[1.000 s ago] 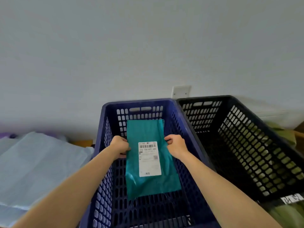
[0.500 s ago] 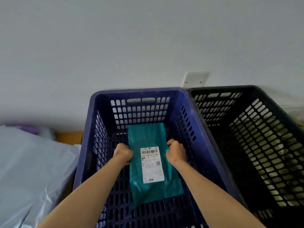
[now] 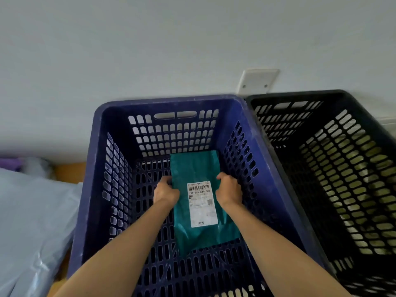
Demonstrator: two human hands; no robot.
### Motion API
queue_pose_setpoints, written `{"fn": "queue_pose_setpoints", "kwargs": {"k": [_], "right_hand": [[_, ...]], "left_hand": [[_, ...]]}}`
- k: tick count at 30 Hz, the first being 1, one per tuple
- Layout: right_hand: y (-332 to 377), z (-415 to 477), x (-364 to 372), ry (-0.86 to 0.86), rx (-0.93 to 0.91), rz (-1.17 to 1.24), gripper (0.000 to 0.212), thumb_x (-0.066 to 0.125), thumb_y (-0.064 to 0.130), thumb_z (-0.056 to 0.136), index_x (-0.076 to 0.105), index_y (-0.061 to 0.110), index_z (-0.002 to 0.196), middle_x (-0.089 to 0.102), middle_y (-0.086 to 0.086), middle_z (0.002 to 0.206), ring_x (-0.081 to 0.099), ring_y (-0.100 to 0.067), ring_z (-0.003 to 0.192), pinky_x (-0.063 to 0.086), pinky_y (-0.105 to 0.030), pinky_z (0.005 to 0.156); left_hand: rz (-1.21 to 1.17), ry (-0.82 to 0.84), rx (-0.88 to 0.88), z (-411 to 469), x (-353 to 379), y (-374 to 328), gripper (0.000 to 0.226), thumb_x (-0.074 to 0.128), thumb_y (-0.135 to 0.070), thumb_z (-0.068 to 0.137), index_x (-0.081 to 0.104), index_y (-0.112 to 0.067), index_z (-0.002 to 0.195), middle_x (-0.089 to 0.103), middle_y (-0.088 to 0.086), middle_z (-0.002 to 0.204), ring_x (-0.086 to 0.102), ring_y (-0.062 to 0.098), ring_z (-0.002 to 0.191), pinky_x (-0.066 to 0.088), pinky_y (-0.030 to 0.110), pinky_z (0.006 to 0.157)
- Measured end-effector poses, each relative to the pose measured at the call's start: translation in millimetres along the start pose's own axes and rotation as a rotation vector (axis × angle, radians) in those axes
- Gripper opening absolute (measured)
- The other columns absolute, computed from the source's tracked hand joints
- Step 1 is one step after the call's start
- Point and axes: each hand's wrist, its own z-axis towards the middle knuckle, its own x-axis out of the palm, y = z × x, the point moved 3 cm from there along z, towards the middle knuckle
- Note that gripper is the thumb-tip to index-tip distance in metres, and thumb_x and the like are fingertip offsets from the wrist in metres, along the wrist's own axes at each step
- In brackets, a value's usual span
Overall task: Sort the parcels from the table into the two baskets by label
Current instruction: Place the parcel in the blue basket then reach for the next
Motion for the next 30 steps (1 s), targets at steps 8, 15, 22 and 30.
{"fn": "queue_pose_setpoints", "kwargs": {"k": [8, 15, 22, 30], "right_hand": [[-9, 0, 12, 0.122, -0.03, -0.015, 0.047, 0.057, -0.002, 0.09, 0.05, 0.008, 0.135, 0.048, -0.013, 0.136, 0.055, -0.033, 0.117, 0.049, -0.041, 0.095], [-9, -6, 19, 0.209, -0.112, -0.107, 0.066, 0.066, 0.013, 0.09, 0.034, 0.011, 0.148, 0.009, -0.008, 0.162, 0.02, -0.026, 0.146, 0.038, -0.04, 0.108], [-4, -18, 0, 0.194, -0.121, -0.038, 0.072, 0.063, 0.006, 0.09, 0.027, 0.011, 0.152, 0.008, -0.008, 0.162, 0.017, -0.025, 0.148, 0.03, -0.041, 0.116], [11, -59, -45, 0.1, -0.254, -0.018, 0.071, 0.061, 0.003, 0.089, 0.029, 0.013, 0.151, 0.019, -0.006, 0.159, 0.03, -0.027, 0.142, 0.033, -0.038, 0.112]], "left_hand": [[0.028, 0.03, 0.078, -8, 11, 4, 0.059, 0.055, 0.0, 0.086, 0.043, -0.019, 0.141, 0.058, 0.009, 0.127, 0.057, 0.021, 0.086, 0.05, 0.029, 0.065], [0.222, 0.069, 0.17, -24, 21, 7, 0.064, 0.06, -0.007, 0.085, 0.04, -0.026, 0.143, 0.036, 0.006, 0.147, 0.06, 0.03, 0.102, 0.057, 0.042, 0.076], [0.192, 0.092, 0.183, -41, 6, 1, 0.068, 0.058, -0.005, 0.083, 0.036, -0.025, 0.146, 0.055, 0.009, 0.13, 0.065, 0.025, 0.086, 0.05, 0.029, 0.052], [0.16, -0.016, 0.293, -101, -32, -23, 0.052, 0.059, -0.014, 0.093, 0.042, -0.017, 0.142, 0.057, -0.01, 0.087, 0.053, 0.009, 0.063, 0.048, 0.033, 0.059]]}}
